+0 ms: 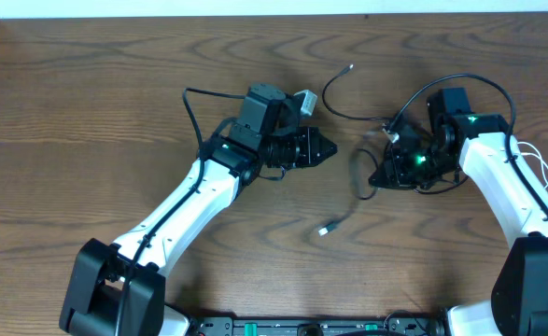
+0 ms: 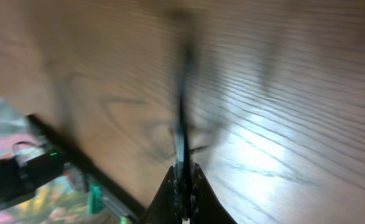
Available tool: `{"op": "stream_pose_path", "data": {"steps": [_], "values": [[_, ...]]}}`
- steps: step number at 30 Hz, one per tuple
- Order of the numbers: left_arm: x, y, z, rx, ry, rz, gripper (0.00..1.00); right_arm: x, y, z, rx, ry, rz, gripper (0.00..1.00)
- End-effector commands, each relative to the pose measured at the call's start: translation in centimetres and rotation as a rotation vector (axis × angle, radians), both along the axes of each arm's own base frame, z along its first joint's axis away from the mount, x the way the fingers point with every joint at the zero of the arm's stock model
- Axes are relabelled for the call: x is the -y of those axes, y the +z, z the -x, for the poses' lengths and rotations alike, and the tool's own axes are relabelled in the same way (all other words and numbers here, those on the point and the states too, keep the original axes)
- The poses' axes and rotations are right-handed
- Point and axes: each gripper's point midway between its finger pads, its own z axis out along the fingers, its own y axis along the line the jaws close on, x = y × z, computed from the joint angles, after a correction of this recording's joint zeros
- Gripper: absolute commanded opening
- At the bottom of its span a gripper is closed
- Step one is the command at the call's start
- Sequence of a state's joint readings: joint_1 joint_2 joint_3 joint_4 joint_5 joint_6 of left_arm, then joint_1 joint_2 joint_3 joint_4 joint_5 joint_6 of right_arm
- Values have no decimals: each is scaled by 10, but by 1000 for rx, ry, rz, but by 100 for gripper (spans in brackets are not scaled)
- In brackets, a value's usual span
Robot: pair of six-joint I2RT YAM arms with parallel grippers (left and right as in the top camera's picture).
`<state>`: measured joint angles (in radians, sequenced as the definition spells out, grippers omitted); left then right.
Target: Untangle cables
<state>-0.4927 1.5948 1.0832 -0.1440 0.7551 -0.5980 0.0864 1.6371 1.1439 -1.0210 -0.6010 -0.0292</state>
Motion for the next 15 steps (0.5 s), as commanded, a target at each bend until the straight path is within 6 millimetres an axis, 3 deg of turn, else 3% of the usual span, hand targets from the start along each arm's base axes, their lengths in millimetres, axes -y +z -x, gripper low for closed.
{"op": "stream_pose_path", "data": {"steps": [1, 3, 5, 7, 10, 13, 15], "values": [[10, 27, 14, 11, -99, 116, 8, 11, -2, -3, 12, -27, 76, 1], [17, 43, 20, 40, -166, 187, 7, 11, -2, -3, 12, -26, 75, 1], [17, 44, 20, 48, -171, 192, 7, 7, 0, -3, 12, -22, 51, 1], [16, 41, 20, 71, -179, 174, 8, -10, 13, -1, 45, 44, -75, 1], [10, 25, 19, 38, -137, 106, 25, -39, 43, -1, 119, 127, -315, 1], [-2, 4, 17, -5, -76, 6, 30, -65, 91, -7, 243, 198, -622, 1], [-5, -2, 17, -26, -59, -22, 33, -71, 112, -9, 296, 228, -744, 1]]}}
